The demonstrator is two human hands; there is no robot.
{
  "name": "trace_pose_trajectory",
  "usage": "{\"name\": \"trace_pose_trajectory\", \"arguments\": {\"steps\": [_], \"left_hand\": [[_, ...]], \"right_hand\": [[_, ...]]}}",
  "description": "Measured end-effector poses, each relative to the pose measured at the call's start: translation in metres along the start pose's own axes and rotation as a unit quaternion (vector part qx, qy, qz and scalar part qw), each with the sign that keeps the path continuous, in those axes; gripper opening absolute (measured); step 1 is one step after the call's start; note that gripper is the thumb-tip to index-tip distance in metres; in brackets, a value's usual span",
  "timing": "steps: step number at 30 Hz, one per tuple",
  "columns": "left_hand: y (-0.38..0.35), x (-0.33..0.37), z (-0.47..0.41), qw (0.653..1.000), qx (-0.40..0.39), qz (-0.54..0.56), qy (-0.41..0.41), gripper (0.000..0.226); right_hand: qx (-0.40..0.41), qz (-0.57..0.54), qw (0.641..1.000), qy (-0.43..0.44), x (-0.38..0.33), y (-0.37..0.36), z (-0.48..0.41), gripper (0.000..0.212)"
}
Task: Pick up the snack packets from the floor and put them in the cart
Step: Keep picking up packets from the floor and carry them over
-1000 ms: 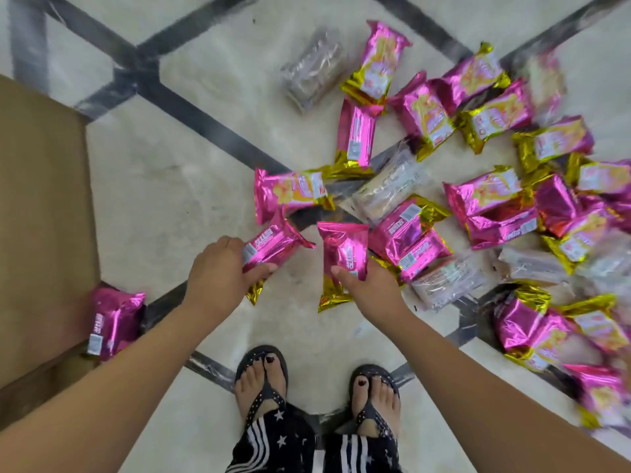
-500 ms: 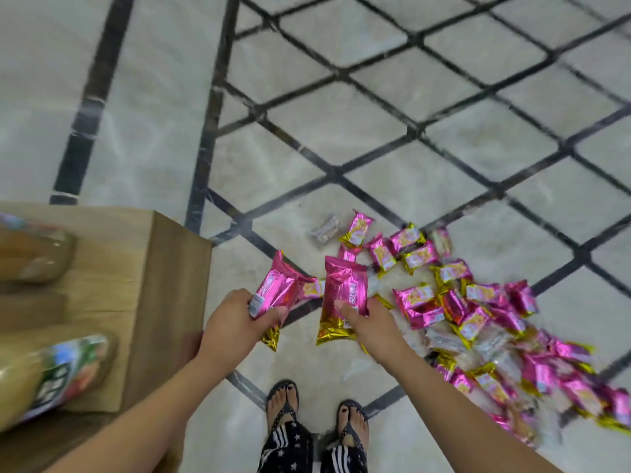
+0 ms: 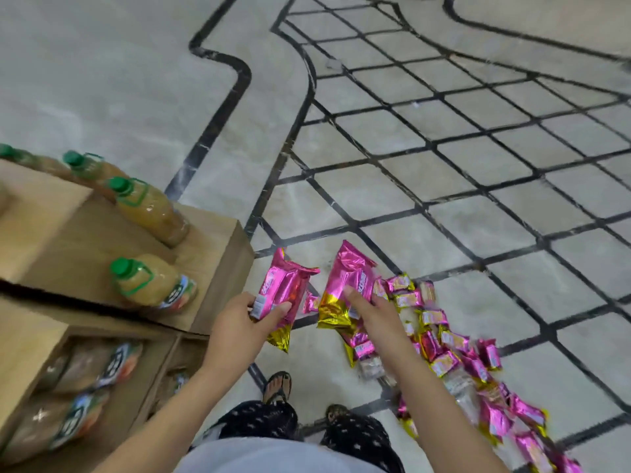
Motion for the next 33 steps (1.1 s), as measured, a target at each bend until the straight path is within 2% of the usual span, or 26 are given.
{"name": "trace_pose_trajectory", "arguments": {"steps": [2,3,6,10,12,15,18,20,24,26,31,33], "left_hand": [[0.010,-0.009,0.034,0.998,0.035,0.036,0.032,0.041],[0.014,-0.016,0.051,0.996,0.054,0.057,0.051,0.039],[0.020,-0.036,0.103,0.978,0.116,0.143,0.097,0.037],[0.015,-0.061,0.168,0.955,0.178,0.187,0.148,0.036],[0.009,-0.085,0.201,0.936,0.200,0.222,0.185,0.034],[0.006,-0.123,0.249,0.900,0.240,0.284,0.227,0.031],[0.015,-0.150,0.299,0.870,0.296,0.301,0.255,0.027],[0.020,-0.168,0.328,0.845,0.317,0.325,0.284,0.038],[0.023,-0.215,0.377,0.782,0.347,0.397,0.333,0.059],[0.029,-0.239,0.403,0.761,0.360,0.415,0.346,0.058],[0.052,-0.318,0.473,0.735,0.380,0.427,0.366,0.048],[0.065,-0.352,0.510,0.718,0.400,0.428,0.376,0.047]], "right_hand": [[-0.032,0.006,0.999,0.025,-0.008,0.005,0.019,0.032],[-0.053,0.009,0.998,0.034,-0.012,0.007,0.028,0.031],[-0.096,0.019,0.994,0.045,-0.014,0.016,0.047,0.035],[-0.167,0.050,0.984,0.048,-0.016,0.014,0.069,0.058],[-0.213,0.072,0.973,0.057,-0.017,0.004,0.083,0.052],[-0.292,0.106,0.947,0.081,-0.016,-0.019,0.110,0.033],[-0.360,0.114,0.922,0.091,-0.010,-0.048,0.143,0.030],[-0.405,0.121,0.902,0.083,-0.003,-0.069,0.167,0.029],[-0.484,0.162,0.856,0.075,0.013,-0.108,0.218,0.038],[-0.506,0.177,0.840,0.083,0.020,-0.129,0.247,0.040],[-0.566,0.204,0.794,0.090,0.051,-0.192,0.339,0.036],[-0.589,0.213,0.774,0.092,0.068,-0.221,0.388,0.054]]}}
Point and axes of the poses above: each hand's wrist, its own z-axis away from the middle knuckle, its own y-axis out of the back of the hand, x = y × z, the point moved 5 cm from there along -z, towards the middle knuckle, and after that the axes turned 15 degrees about y, right-handed, at the moved point
